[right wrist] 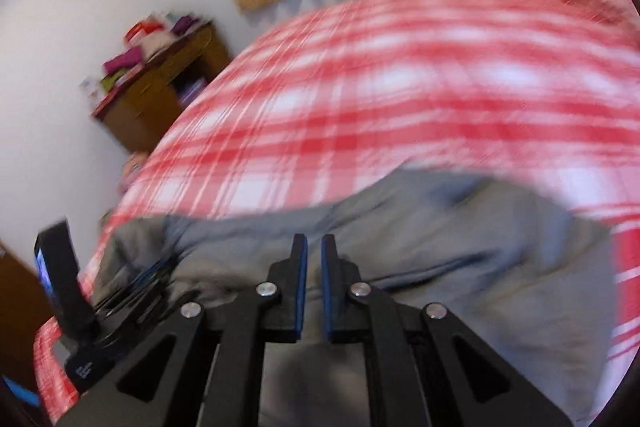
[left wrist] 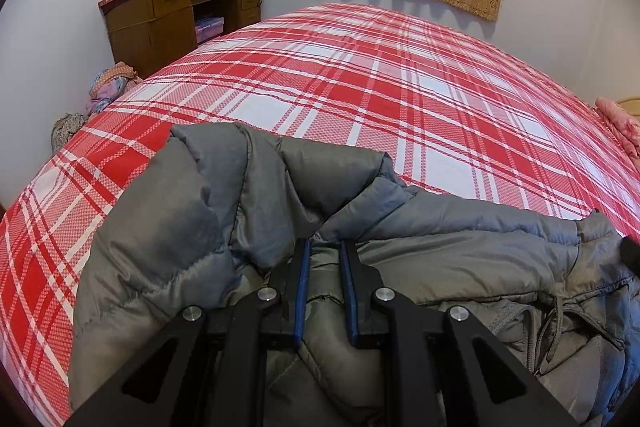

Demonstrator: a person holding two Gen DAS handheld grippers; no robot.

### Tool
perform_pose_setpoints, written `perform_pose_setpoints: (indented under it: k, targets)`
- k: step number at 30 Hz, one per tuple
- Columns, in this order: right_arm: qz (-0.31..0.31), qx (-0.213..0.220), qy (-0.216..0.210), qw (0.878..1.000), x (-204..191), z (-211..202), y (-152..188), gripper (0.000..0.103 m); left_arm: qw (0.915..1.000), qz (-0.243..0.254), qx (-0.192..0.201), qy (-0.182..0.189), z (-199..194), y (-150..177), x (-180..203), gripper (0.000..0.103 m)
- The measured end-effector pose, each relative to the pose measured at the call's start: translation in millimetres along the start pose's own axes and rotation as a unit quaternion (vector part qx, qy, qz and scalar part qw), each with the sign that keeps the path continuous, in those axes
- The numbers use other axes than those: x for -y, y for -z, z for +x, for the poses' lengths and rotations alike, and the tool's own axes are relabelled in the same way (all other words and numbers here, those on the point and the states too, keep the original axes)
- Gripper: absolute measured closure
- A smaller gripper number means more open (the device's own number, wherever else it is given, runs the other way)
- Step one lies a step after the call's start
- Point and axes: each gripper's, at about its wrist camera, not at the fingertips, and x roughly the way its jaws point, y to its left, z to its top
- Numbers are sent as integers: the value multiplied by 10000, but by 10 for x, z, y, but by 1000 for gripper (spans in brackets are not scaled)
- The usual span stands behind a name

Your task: Fold large clothes

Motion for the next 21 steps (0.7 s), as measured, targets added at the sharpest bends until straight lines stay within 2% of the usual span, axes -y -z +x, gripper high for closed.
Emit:
perform_pose_setpoints:
  k: [1, 3, 5, 8, 12, 15, 17, 21]
  targets:
    - [-17, -12, 160, 9999, 52, -4, -8, 87, 10000, 0, 0, 0, -2, 2, 4, 87]
    - [39, -380, 398, 9985, 197, 126, 46, 87, 10000, 3, 2, -1, -3, 3, 3, 87]
    - [198, -663, 336, 9970, 318, 291, 144, 96, 10000, 4, 1, -2, -2, 3, 3, 87]
    - [364, -468, 109, 9982, 411, 343, 255, 100, 10000, 4, -3, -3, 2, 2, 2, 87]
    - [595, -474, -110, 9970, 496, 341, 263, 101, 10000, 23, -8, -26, 0, 1, 11, 87]
    - [505, -537, 38, 9973, 424, 312, 206, 100, 10000, 51, -15, -40, -12, -16, 15, 87]
    - [472, -414, -83, 9980, 378, 170, 139, 86, 10000, 39, -23, 73, -69, -45, -7, 87]
    - [606, 385, -490, 9962, 375, -555, 126, 86, 9988, 36, 22, 481, -403, -84, -95, 87]
